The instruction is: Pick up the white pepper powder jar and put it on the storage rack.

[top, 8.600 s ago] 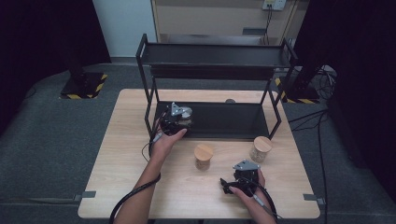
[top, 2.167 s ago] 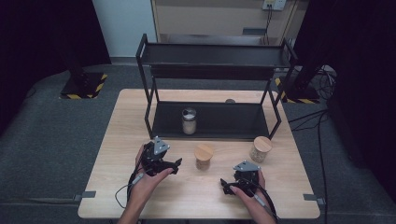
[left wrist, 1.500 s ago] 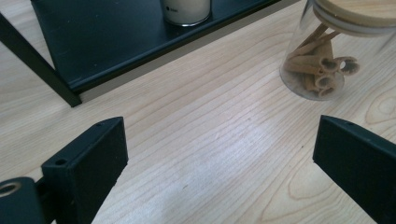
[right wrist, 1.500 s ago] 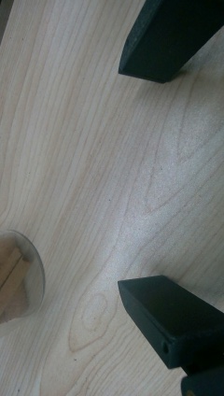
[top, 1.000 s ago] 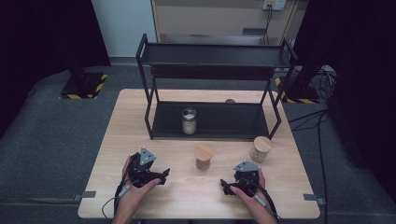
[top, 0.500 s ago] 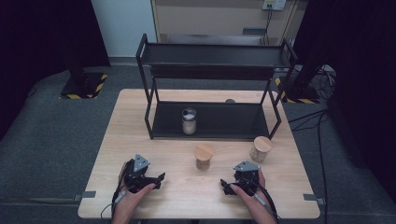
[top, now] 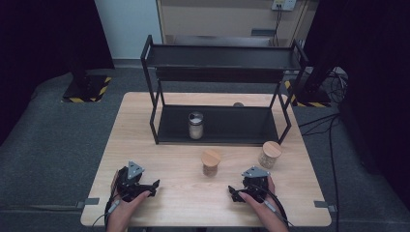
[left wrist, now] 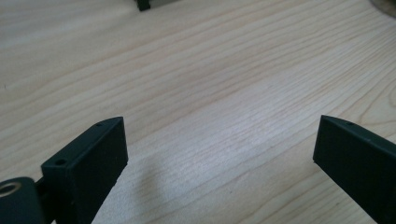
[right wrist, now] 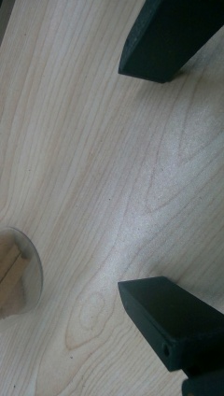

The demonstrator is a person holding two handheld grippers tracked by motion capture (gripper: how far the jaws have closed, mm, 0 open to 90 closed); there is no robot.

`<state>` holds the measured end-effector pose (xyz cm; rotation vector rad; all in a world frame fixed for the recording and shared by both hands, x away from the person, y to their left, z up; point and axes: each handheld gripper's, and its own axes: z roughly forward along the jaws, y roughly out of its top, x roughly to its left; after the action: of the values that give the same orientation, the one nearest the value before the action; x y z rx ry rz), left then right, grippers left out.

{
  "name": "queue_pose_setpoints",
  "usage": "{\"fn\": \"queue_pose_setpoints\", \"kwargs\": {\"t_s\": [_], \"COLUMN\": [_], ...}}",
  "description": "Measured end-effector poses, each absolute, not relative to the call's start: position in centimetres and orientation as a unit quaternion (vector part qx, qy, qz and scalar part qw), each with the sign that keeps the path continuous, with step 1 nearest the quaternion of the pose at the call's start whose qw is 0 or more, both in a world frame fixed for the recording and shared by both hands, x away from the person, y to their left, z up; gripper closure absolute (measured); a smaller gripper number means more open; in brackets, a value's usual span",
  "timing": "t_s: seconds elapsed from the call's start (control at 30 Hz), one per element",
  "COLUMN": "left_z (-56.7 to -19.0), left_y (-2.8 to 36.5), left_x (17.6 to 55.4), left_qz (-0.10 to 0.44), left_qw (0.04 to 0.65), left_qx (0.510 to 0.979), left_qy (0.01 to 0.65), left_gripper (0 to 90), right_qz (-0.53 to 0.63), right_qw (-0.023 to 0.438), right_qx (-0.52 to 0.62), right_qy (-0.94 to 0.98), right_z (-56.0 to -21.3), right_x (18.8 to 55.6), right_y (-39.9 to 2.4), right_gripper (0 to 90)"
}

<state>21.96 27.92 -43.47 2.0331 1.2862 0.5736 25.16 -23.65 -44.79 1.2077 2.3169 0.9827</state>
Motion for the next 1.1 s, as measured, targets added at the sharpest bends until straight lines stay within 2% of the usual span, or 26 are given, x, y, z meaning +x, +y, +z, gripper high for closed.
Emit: {"fn": "queue_pose_setpoints", "kwargs": {"t_s": [0.3,0.93,1.07,1.1], "left_z": [-44.2,-44.5,-44.5,-44.5], "left_y": [27.7,27.9,27.7,27.7], "left_x": [22.7,22.9,23.0,23.0], "left_qz": [0.215,0.211,0.212,0.212], "left_qw": [0.311,0.317,0.316,0.316], "left_qx": [0.777,0.770,0.769,0.769], "left_qy": [0.503,0.511,0.513,0.513], "left_gripper": [1.9,0.0,0.0,0.0], "right_qz": [0.347,0.344,0.335,0.337], "right_qw": [0.174,0.176,0.159,0.160], "right_qx": [0.427,0.429,0.427,0.425], "right_qy": [0.817,0.816,0.825,0.825], "right_z": [-44.8,-44.7,-43.8,-43.6], "right_x": [25.2,25.2,25.8,25.7], "right_y": [-23.6,-23.4,-23.2,-23.1], "right_gripper": [0.4,0.4,5.1,3.5]}}
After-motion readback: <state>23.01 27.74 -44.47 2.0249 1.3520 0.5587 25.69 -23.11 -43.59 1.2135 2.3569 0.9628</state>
